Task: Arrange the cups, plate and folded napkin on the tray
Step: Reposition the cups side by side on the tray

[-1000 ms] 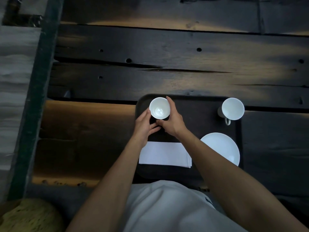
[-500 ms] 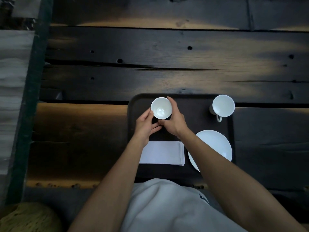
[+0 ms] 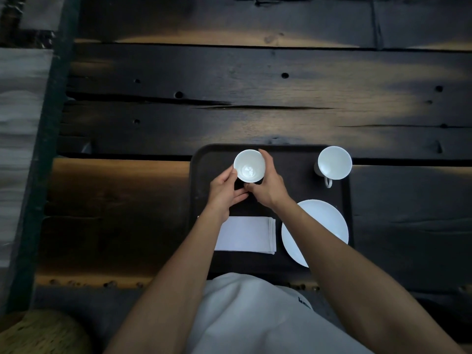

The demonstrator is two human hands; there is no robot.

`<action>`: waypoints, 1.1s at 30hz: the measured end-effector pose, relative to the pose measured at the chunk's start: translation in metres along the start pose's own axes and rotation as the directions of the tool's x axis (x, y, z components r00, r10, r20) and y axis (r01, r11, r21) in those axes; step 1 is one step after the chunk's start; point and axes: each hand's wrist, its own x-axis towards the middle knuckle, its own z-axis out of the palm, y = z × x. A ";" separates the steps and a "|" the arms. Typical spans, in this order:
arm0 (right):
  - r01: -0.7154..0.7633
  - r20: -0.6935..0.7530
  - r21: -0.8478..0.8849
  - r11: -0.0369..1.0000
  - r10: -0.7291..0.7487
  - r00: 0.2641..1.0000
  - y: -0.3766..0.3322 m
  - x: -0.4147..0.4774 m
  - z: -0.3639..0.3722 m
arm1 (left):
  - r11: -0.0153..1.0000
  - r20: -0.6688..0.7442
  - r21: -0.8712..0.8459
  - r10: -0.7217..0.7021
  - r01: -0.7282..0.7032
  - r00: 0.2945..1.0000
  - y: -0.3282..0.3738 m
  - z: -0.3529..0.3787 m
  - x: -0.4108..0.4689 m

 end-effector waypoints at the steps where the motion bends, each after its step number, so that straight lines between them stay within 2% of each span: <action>1: -0.002 0.003 -0.002 1.000 0.002 1.000 0.000 0.000 -0.001 | 1.000 0.001 -0.002 0.000 0.000 1.000 -0.001 0.001 0.000; 16: -0.018 0.039 -0.046 0.999 0.020 0.999 0.004 -0.003 -0.015 | 1.000 -0.026 0.014 0.015 -0.015 1.000 -0.009 0.013 -0.002; 22: -0.068 0.083 -0.013 0.998 0.068 0.994 0.002 -0.006 -0.015 | 0.997 -0.030 0.076 0.036 -0.034 0.999 -0.007 0.016 -0.006; 24: -0.045 0.087 -0.029 0.999 0.047 0.995 0.001 -0.011 -0.015 | 0.993 -0.019 0.115 0.040 -0.037 0.999 -0.006 0.014 -0.008; 33: 0.015 -0.077 -0.031 0.999 -0.018 0.997 -0.006 -0.044 -0.026 | 0.974 -0.029 0.220 0.065 -0.057 0.997 -0.005 -0.007 -0.043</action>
